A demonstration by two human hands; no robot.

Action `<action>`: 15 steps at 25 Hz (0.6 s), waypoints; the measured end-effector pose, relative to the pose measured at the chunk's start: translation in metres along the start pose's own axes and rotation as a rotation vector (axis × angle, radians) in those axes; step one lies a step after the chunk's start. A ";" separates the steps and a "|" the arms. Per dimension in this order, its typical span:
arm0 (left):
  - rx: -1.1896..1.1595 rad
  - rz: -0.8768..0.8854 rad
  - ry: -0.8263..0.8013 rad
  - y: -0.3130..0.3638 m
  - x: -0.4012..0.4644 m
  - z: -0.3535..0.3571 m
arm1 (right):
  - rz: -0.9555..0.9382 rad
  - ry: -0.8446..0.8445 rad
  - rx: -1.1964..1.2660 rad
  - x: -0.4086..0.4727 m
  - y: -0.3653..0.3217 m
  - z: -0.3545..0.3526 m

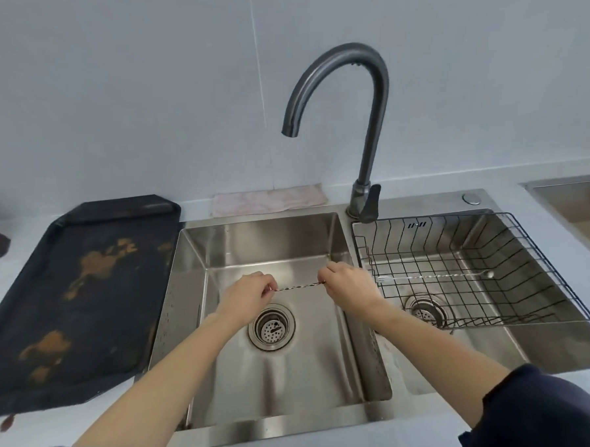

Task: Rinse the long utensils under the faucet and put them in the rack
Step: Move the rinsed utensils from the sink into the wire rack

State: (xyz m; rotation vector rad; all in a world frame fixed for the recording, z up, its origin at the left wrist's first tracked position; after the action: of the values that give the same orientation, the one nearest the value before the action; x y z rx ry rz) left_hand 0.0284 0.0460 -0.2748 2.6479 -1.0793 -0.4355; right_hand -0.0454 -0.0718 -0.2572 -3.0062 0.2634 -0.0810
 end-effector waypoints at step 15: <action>-0.062 0.085 0.035 0.157 0.027 0.031 | 0.116 0.037 -0.081 -0.090 0.163 -0.044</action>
State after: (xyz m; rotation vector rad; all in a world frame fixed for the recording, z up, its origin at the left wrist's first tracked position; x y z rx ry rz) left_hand -0.0641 -0.0857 -0.2551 2.5362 -1.1438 -0.3980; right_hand -0.1646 -0.2200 -0.2377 -3.0638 0.4548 -0.1177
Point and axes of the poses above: each hand's wrist, its own x-axis towards the middle knuckle, its own z-axis out of the palm, y = z × x, the point moved 10 cm from there along x, towards the middle knuckle, and after that the axes turned 1 degree about x, right-handed, at the moved point
